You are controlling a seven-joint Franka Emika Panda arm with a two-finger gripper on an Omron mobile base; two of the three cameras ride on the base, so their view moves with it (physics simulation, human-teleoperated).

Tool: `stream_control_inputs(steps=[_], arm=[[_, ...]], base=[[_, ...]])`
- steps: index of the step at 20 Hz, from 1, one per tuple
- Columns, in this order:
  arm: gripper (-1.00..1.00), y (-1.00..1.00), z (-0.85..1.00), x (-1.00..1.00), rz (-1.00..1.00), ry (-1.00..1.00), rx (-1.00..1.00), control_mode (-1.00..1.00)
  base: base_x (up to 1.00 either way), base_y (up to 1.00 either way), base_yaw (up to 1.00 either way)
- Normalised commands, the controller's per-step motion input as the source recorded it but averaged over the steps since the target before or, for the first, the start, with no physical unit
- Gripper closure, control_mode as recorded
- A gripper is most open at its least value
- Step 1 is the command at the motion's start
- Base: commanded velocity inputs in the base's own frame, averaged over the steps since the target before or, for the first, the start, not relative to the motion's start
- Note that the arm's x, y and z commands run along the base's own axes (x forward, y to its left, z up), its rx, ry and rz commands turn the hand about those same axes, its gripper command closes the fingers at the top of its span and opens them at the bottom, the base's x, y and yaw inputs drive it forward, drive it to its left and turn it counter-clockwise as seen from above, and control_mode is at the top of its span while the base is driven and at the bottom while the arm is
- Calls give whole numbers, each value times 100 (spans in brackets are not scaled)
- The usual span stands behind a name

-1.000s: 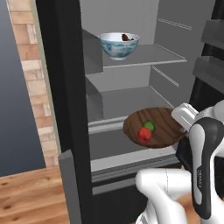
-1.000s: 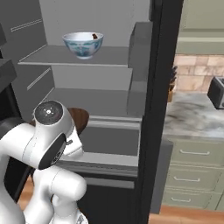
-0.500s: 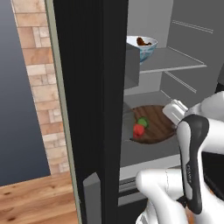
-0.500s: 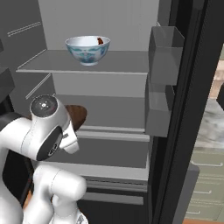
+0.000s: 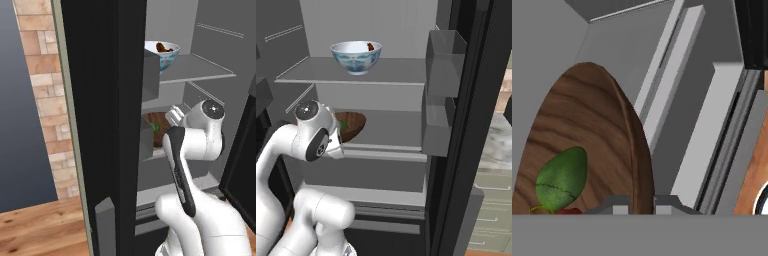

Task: Place the bowl with the avocado and bell pepper on the second highest shelf of the fridge. Place the bowl with the steak and chicken drumstick on the top shelf of the fridge.

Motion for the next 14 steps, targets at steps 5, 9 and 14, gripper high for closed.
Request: stream_control_inputs(steps=[5,9,14], arm=[[100,-17,-46,91,-15,1,1,-100],[100,0,-39,93,-3,0,0,-100],[100,0,-8,84,0,4,0,-100]], base=[[0,0,0],[0,0,0],[0,0,0]])
